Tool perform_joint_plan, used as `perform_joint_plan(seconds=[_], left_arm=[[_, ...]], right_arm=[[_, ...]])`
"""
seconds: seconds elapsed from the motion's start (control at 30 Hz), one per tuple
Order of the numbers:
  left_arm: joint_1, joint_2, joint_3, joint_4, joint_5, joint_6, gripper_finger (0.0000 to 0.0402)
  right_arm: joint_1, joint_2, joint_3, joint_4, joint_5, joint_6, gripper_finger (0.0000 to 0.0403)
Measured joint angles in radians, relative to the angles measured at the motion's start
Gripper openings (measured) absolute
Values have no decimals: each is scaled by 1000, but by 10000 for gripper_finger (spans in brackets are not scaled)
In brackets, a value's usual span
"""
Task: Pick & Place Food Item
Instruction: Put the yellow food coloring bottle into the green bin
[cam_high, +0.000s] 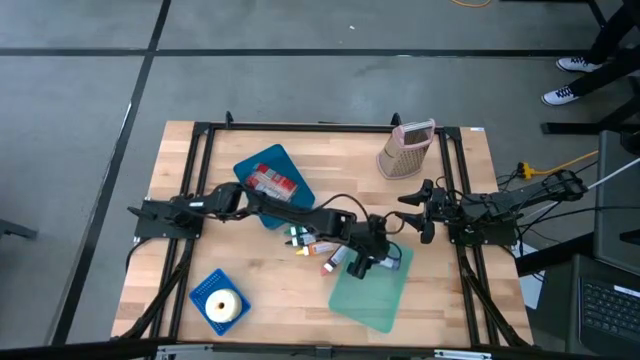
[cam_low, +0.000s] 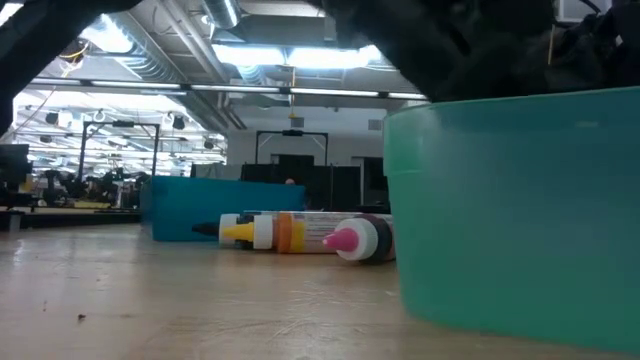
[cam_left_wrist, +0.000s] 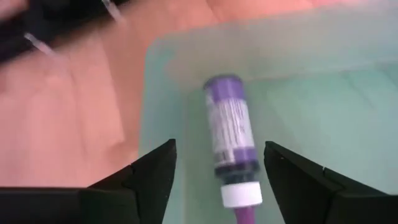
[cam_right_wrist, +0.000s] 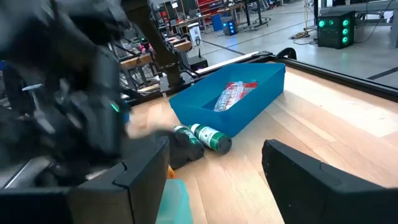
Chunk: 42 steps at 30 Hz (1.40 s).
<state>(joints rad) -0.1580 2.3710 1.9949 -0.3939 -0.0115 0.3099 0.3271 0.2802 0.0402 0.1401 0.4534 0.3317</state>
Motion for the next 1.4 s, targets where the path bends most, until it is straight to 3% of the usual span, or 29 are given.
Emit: perform_joint_plan(seconds=[0.23, 0.4, 0.53, 0.7, 0.9, 1.13, 1.4], left_arm=[[-67, -154, 3, -264, -291, -171, 212], [-107, -248, 3, -570, -322, -419, 211], [-138, -254, -13, -745, -330, -574, 217], [-135, -252, -151, -691, -229, -662, 219], [-120, -251, -294, -582, -221, -665, 217], [-80, -251, -338, -512, -226, -665, 217], [-47, -229, -336, -414, -119, -659, 216]], right_arm=[[0, 0, 0, -16, 0, 1, 254], [0, 0, 0, -21, 1, 13, 254], [0, 0, 0, -20, 3, 19, 254], [0, 0, 0, -21, 3, 28, 254], [0, 0, 0, -20, 3, 27, 254], [0, 0, 0, -20, 3, 27, 254], [0, 0, 0, -21, 2, 27, 254]])
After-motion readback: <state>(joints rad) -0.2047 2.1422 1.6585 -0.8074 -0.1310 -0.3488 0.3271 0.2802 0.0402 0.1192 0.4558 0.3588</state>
